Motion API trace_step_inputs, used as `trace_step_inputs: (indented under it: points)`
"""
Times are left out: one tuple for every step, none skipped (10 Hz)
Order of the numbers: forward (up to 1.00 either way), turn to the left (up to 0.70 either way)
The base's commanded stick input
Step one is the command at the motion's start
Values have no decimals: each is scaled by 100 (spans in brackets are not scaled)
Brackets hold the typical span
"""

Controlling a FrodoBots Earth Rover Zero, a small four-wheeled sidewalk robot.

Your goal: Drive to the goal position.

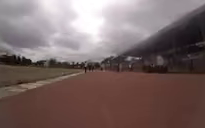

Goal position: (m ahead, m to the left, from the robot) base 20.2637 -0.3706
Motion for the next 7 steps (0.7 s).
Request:
trace_step_inputs:
  points:
    - [100,0]
    - [100,0]
    - [100,0]
    - [100,0]
    - [100,0]
    - [100,0]
    - [100,0]
